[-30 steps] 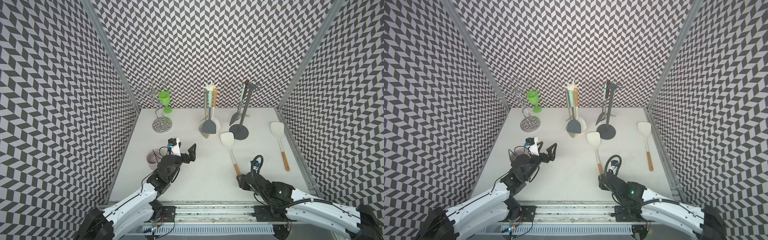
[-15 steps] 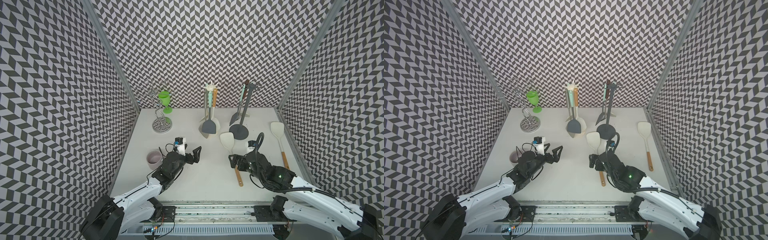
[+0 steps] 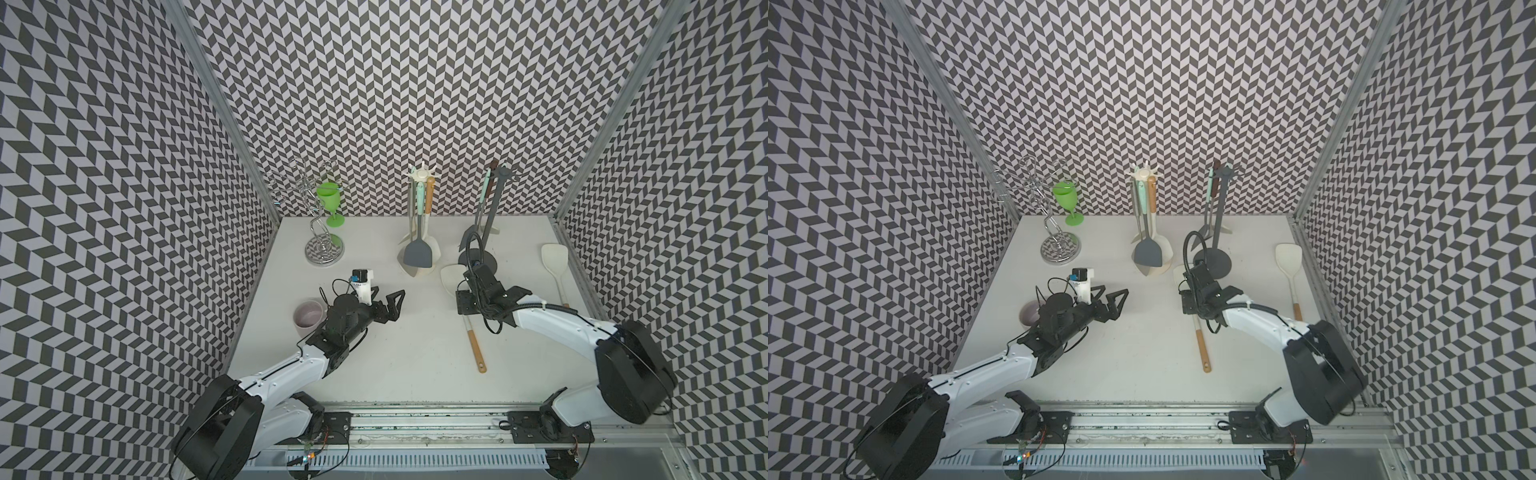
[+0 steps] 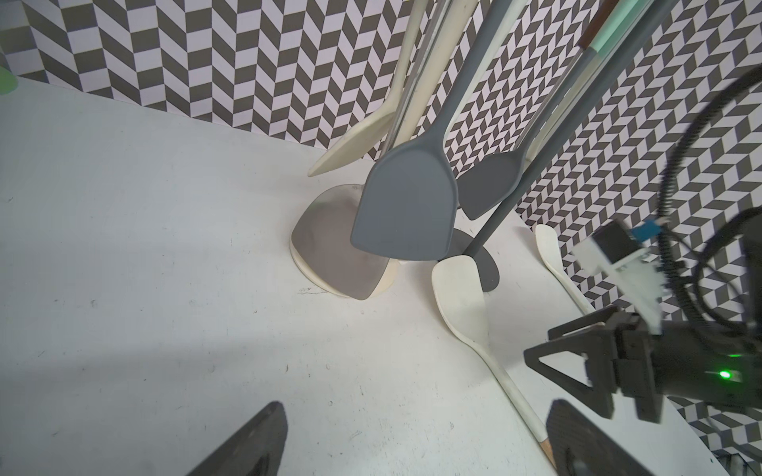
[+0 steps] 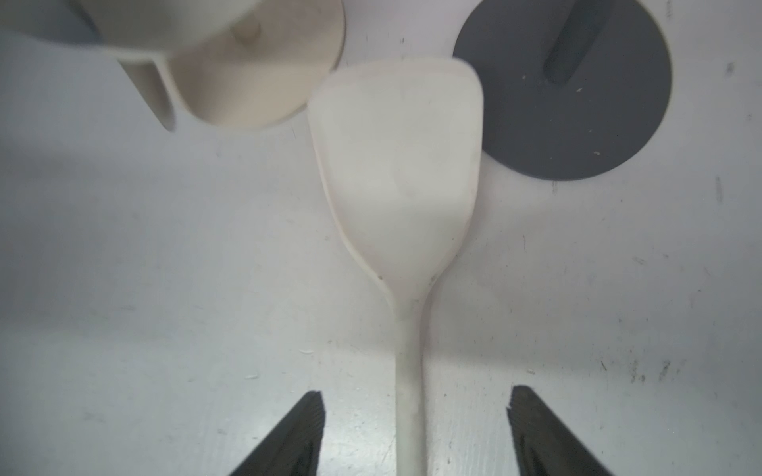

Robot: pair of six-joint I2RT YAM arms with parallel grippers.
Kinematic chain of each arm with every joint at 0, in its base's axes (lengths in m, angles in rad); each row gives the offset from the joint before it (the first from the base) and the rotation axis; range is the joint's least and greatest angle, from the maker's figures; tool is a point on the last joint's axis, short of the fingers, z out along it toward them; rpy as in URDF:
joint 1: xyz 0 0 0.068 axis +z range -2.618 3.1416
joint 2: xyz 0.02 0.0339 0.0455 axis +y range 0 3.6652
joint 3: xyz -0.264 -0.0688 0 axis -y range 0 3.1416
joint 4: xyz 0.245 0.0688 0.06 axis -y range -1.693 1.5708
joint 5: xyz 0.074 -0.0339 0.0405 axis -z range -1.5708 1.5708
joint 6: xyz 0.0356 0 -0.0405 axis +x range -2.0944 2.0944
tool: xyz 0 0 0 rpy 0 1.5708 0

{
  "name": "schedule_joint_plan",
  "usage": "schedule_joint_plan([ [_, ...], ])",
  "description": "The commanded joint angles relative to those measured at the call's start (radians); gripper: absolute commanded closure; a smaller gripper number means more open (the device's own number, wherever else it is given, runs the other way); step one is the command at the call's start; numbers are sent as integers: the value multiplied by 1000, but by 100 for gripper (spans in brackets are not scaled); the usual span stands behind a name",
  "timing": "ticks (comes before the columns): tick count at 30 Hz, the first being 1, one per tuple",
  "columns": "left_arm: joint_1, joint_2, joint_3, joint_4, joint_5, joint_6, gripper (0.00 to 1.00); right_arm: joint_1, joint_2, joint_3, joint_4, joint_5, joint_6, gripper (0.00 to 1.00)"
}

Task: Take the spatula off the kitchen utensil rack
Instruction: Place the spatula at the center of the board.

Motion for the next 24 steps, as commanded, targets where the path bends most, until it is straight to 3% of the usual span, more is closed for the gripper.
schedule_joint_plan([
  [1,8,-7,22,24,13,4,0,-2,67,37,-25,-45,-57,36],
  [7,8,-18,21,20,12,6,0,-4,165,66,-33,-86,-63,42],
  [11,8,-25,19,20,12,7,0,-5,237,93,-71,-64,-55,66],
  [13,8,-28,17,22,9,10,0,-5,255,93,-77,-49,-50,69],
  [19,8,-51,1,28,-13,22,0,-4,245,104,-139,-16,-39,100],
  [24,8,-97,-24,46,-27,25,0,-6,142,113,-208,-23,-49,100],
])
